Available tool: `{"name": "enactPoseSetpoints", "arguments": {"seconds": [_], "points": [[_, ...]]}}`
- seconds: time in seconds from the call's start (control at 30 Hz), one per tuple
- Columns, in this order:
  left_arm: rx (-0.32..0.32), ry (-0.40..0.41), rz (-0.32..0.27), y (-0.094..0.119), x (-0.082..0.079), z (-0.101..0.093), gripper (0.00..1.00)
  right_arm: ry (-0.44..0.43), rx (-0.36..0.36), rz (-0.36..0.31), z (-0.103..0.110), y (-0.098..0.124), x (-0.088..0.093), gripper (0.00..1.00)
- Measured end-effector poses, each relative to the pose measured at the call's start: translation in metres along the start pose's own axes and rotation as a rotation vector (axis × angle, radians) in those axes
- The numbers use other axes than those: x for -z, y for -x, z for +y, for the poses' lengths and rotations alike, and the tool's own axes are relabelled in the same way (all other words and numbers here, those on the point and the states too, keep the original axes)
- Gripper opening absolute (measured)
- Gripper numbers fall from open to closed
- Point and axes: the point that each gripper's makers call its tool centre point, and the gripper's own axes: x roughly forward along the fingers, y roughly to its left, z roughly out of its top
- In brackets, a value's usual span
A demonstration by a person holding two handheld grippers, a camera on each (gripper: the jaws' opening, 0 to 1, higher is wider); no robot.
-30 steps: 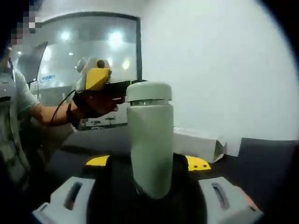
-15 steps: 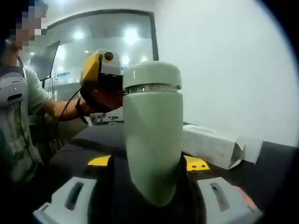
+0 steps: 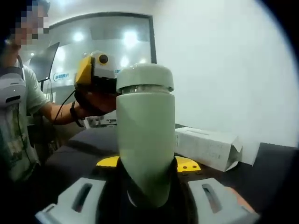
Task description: Assemble the cup parts correctly, then place the assembled cup into the box.
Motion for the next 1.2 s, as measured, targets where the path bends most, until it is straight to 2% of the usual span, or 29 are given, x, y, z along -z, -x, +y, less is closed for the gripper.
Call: {"name": "enactPoseSetpoints", "arguments": {"seconds": [0.03, 0.07, 0.17, 0.2, 0.33, 0.4, 0.43, 0.63, 0.77, 0.87, 0.93, 1.03, 1.1, 1.13, 1.17, 1.2], "points": [[-0.061, -0.020, -0.010, -0.001, 0.000, 0.005, 0.58, 0.001, 0.001, 0.000, 0.000, 0.000, 0.000, 0.40], [-0.137, -0.031, -0.005, 0.000, 0.007, 0.007, 0.56, 0.000, 0.002, 0.000, 0.000, 0.000, 0.000, 0.40], [-0.204, -0.031, 0.008, -0.003, 0.015, 0.012, 0.53, 0.000, 0.005, -0.001, 0.000, 0.000, 0.000, 0.40], [-0.182, -0.029, 0.001, -0.005, 0.015, 0.008, 0.52, 0.000, 0.005, -0.001, -0.002, 0.000, 0.000, 0.40], [-0.185, -0.032, 0.011, -0.009, 0.018, 0.005, 0.52, -0.004, 0.008, -0.003, -0.003, 0.000, 0.000, 0.40], [-0.176, -0.040, 0.027, -0.009, 0.021, 0.001, 0.45, -0.005, 0.008, -0.004, -0.004, 0.000, 0.000, 0.40], [-0.198, -0.062, 0.029, -0.008, 0.021, 0.005, 0.41, -0.005, 0.008, -0.005, -0.003, 0.000, 0.000, 0.40], [-0.151, -0.069, 0.014, -0.010, 0.019, 0.001, 0.39, -0.011, 0.008, -0.007, -0.004, 0.002, 0.000, 0.40], [-0.089, -0.053, 0.009, -0.008, 0.019, -0.001, 0.39, -0.004, 0.007, -0.006, -0.004, 0.002, 0.000, 0.40], [0.008, -0.049, 0.004, -0.008, 0.019, -0.006, 0.39, 0.000, 0.006, -0.006, 0.000, 0.002, 0.000, 0.40], [0.031, -0.031, 0.011, -0.007, 0.019, -0.002, 0.39, 0.001, 0.008, -0.007, 0.000, 0.001, 0.000, 0.40], [0.138, -0.055, -0.007, -0.008, 0.018, -0.008, 0.39, 0.005, 0.003, -0.007, 0.002, 0.001, 0.000, 0.40], [0.181, -0.009, 0.000, -0.009, 0.019, -0.004, 0.39, 0.004, 0.006, -0.006, 0.003, 0.001, 0.000, 0.40], [0.225, -0.016, -0.007, -0.009, 0.019, -0.006, 0.39, 0.005, 0.005, -0.007, 0.004, 0.002, 0.000, 0.40], [0.220, -0.022, -0.009, -0.011, 0.019, -0.001, 0.39, 0.002, 0.008, -0.008, 0.003, 0.001, 0.000, 0.40], [0.241, -0.024, -0.013, -0.012, 0.018, -0.001, 0.39, -0.001, 0.008, -0.010, 0.003, 0.001, 0.000, 0.40]]}}
